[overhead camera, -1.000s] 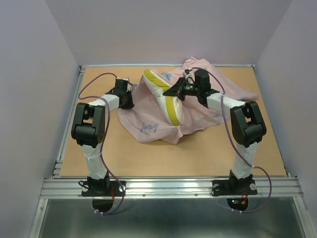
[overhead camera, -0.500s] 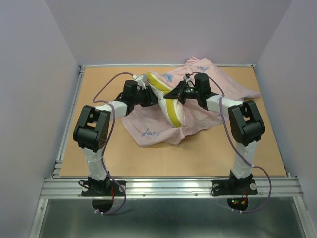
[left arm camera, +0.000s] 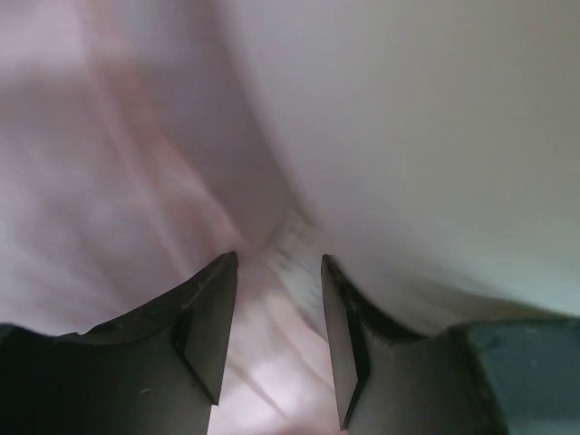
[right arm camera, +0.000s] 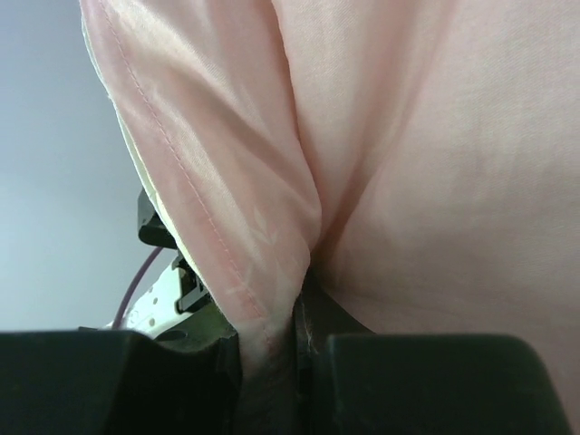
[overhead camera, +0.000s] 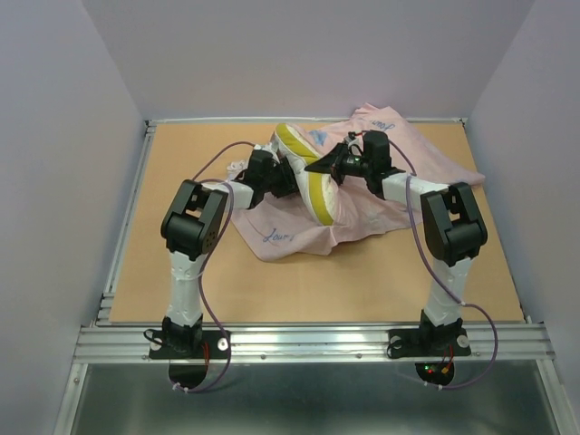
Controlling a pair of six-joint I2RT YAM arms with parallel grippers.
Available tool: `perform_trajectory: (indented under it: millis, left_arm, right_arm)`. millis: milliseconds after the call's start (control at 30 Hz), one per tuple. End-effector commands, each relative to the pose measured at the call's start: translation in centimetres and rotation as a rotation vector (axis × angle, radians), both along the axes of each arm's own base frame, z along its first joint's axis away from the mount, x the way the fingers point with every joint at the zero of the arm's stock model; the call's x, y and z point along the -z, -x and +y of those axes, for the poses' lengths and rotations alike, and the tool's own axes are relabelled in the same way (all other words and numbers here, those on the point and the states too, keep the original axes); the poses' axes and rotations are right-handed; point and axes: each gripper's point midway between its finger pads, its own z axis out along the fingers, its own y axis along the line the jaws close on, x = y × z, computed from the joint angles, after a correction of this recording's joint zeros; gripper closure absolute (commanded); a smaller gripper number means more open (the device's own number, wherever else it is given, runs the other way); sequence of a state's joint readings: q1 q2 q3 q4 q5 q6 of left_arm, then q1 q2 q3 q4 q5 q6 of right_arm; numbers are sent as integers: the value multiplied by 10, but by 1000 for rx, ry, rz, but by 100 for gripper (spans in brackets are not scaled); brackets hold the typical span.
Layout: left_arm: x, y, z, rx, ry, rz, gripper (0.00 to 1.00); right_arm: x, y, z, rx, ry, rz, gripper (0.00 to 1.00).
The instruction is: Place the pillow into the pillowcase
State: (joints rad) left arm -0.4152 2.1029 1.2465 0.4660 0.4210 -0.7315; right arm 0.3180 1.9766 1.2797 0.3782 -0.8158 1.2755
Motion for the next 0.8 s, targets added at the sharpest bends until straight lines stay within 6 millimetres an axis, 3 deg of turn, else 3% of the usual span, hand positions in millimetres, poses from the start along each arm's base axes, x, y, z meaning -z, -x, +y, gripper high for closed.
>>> perform_trajectory:
  millis: [0, 133, 367, 533, 667, 767]
  left_arm:
    - [29, -14, 28, -123, -202, 23, 49]
    - [49, 0, 60, -148, -246, 109, 58]
    - [57, 9, 102, -115, -526, 117, 74]
    - [66, 11, 136, -76, -672, 147, 97]
    - [58, 11, 143, -54, -688, 134, 100]
    - [40, 6, 144, -41, -693, 96, 100]
  right_arm:
    - [-55, 24, 12, -93, -109, -67, 99]
    - [-60, 26, 12, -91, -140, -60, 99]
    - [-60, 26, 11, -91, -137, -68, 99]
    - [-52, 27, 9, -78, -113, -82, 100]
    - [-35, 28, 8, -75, -90, -68, 99]
    - [-24, 28, 7, -75, -68, -70, 99]
